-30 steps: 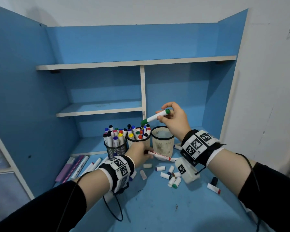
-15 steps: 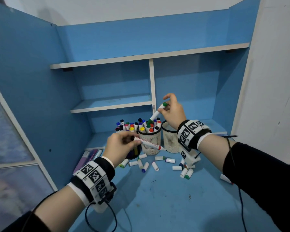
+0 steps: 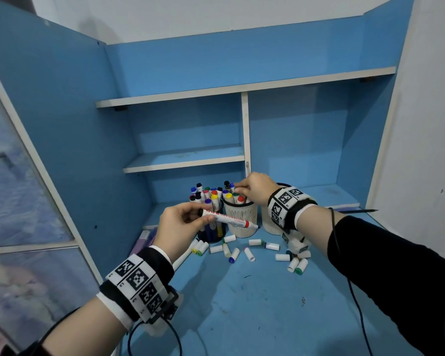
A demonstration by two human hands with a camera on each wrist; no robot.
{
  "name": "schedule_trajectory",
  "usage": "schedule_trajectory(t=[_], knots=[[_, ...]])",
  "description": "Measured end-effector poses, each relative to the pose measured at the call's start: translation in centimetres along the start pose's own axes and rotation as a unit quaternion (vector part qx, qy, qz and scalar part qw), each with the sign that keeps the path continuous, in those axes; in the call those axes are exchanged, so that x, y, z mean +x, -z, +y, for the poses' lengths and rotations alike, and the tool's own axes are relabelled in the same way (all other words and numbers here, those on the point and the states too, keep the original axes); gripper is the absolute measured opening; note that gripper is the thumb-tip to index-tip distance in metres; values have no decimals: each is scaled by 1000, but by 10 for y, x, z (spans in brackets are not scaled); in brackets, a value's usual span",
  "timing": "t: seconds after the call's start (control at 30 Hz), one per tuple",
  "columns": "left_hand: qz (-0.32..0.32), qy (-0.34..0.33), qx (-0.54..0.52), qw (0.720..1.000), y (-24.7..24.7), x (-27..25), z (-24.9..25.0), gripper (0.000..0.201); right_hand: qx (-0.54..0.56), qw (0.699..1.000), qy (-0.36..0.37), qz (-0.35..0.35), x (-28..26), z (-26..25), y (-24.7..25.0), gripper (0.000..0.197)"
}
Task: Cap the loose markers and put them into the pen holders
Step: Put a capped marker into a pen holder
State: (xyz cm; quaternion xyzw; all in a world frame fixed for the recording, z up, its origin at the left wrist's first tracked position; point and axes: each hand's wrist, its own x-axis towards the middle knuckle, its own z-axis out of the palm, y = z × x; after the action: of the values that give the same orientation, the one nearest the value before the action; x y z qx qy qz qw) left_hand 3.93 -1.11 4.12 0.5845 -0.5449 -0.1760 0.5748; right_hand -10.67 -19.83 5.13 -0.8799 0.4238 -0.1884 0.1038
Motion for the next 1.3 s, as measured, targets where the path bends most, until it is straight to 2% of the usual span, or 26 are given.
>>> schedule_trajectory(t=[0.07, 0.2, 0.27, 0.4, 0.47, 0.53, 0.63, 0.73, 0.8, 0.87, 0.97, 1.03, 1.3], knots=[[1, 0, -3, 1000, 1, -2, 1, 13, -70, 997, 9, -42, -1, 1, -3, 39], [-2, 12, -10, 1000, 2, -5, 1, 16, -130, 985, 17, -112, -7, -1, 2, 43], [-2, 15, -15, 1000, 3, -8, 2, 17, -115, 989, 25, -93, -14, -1, 8, 44], [-2, 18, -39, 999, 6, -17, 7, 16, -2, 998, 59, 9, -42, 6, 22, 32], [-1, 20, -56, 998, 8, -23, 10, 16, 14, 997, 73, 5, -61, 13, 25, 26], [0, 22, -67, 997, 10, -27, 14, 17, -17, 991, 83, -99, -79, 24, 23, 26], [-8, 20, -81, 997, 9, -31, 20, 19, -109, 945, 86, -296, -98, 40, 13, 23], [-18, 21, -80, 996, 5, -34, 24, 20, -147, 914, 82, -368, -111, 51, 5, 12], [-19, 21, -72, 997, 3, -34, 23, 20, -156, 918, 62, -359, -115, 58, 3, 22], [-19, 25, -68, 997, 1, -33, 22, 20, -154, 935, 53, -316, -115, 67, 7, 30], [-19, 32, -72, 997, -2, -33, 21, 20, -112, 959, 34, -257, -116, 79, 24, 34], [-22, 35, -77, 996, -4, -34, 21, 20, -78, 967, 19, -243, -122, 88, 39, 34], [-36, 54, -105, 992, -12, -36, 24, 19, -131, 944, -3, -302, -175, 133, 67, 41]])
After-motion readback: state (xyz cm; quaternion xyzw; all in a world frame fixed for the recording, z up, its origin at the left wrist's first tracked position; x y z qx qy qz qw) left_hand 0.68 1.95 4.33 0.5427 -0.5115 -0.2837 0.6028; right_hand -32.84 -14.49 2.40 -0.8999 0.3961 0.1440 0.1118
